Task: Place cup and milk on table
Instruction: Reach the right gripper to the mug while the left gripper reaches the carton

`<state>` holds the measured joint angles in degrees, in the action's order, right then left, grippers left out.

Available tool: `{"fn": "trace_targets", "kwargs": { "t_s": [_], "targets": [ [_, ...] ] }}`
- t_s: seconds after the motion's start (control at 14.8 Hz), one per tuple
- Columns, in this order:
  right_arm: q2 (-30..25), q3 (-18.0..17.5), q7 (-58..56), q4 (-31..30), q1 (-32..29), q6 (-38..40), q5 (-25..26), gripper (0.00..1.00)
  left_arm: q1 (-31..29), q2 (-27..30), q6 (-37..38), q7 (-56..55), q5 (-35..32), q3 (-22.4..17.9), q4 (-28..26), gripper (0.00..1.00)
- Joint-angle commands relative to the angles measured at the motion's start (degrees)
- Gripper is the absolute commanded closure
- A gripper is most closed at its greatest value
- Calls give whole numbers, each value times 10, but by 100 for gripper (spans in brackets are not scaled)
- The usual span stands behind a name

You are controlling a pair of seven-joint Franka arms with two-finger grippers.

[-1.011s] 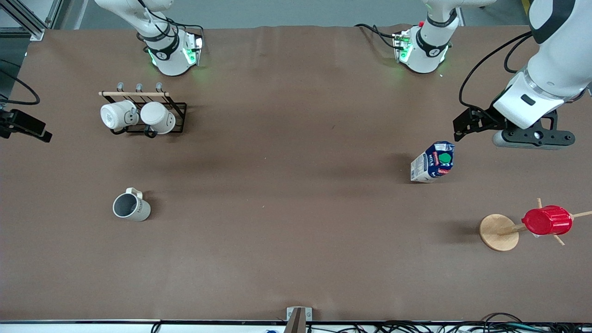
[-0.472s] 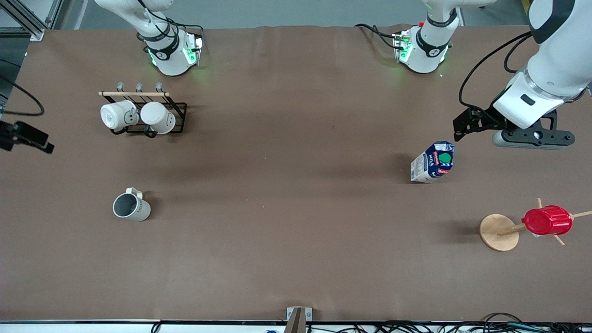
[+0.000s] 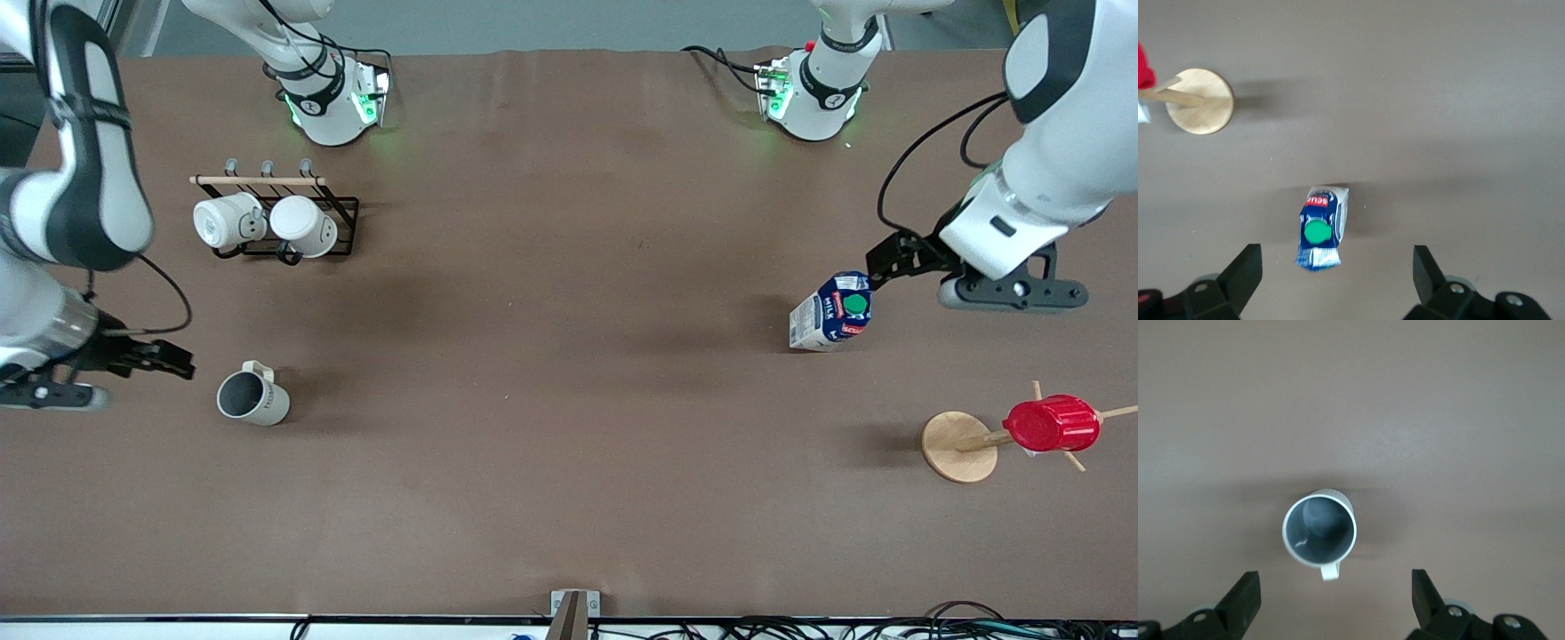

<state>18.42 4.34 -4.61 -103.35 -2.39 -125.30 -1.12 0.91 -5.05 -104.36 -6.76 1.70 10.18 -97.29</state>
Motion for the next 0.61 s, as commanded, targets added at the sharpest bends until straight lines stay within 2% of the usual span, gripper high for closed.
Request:
{"fn": "trace_targets", "kwargs": {
  "t_s": [0.0, 0.2, 0.54],
  "targets": [
    [39, -3, -8, -11, -3, -48, -4, 0, -2, -46, -31, 5, -12, 3, 3, 0],
    [81, -3, -19, -12, -5, -92, -4, 0, -1, -79, -72, 5, -30, 3, -20, 0],
    [117, -3, -31, -20, -11, -144, -4, 0, 1, -88, -198, 5, -31, 3, -115, 0]
  ]
}}
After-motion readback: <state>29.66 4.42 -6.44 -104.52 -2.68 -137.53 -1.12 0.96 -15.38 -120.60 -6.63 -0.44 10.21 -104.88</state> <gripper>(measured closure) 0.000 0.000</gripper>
